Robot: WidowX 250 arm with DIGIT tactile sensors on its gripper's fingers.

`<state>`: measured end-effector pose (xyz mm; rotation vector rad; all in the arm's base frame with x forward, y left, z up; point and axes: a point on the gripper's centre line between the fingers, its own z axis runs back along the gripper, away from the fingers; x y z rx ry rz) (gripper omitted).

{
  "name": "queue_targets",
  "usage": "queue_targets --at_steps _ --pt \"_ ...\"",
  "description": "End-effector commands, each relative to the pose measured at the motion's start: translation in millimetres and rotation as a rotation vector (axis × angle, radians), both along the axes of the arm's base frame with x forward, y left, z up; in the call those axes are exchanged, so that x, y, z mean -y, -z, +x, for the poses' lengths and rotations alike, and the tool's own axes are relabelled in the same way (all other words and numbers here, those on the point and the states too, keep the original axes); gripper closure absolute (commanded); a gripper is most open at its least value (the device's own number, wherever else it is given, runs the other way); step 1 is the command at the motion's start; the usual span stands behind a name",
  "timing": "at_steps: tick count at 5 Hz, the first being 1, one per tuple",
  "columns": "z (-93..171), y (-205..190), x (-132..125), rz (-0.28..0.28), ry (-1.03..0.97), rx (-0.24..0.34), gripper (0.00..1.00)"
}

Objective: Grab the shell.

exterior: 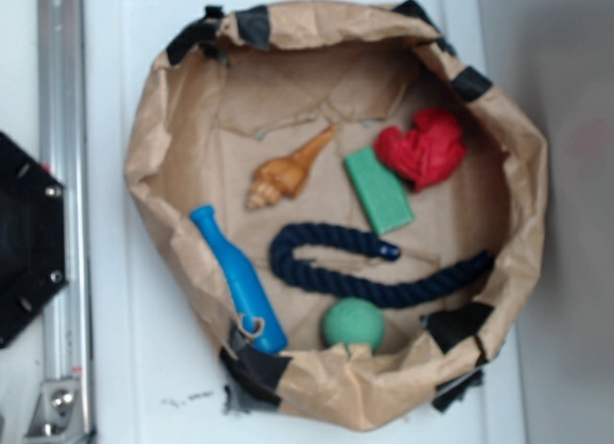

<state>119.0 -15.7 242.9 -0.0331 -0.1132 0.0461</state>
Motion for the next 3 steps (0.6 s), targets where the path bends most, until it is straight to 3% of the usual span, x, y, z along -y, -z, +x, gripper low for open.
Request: queue_targets --at_steps 1,2,3 --pt "0.0 0.0 0.0 0.000 0.000 0.000 0.00" --pt "43.0 50.0 -27.6 -0.026 -0.050 0.051 0.00" --pt "82.2 85.2 -38.8 -0.054 -0.102 0.089 0.00"
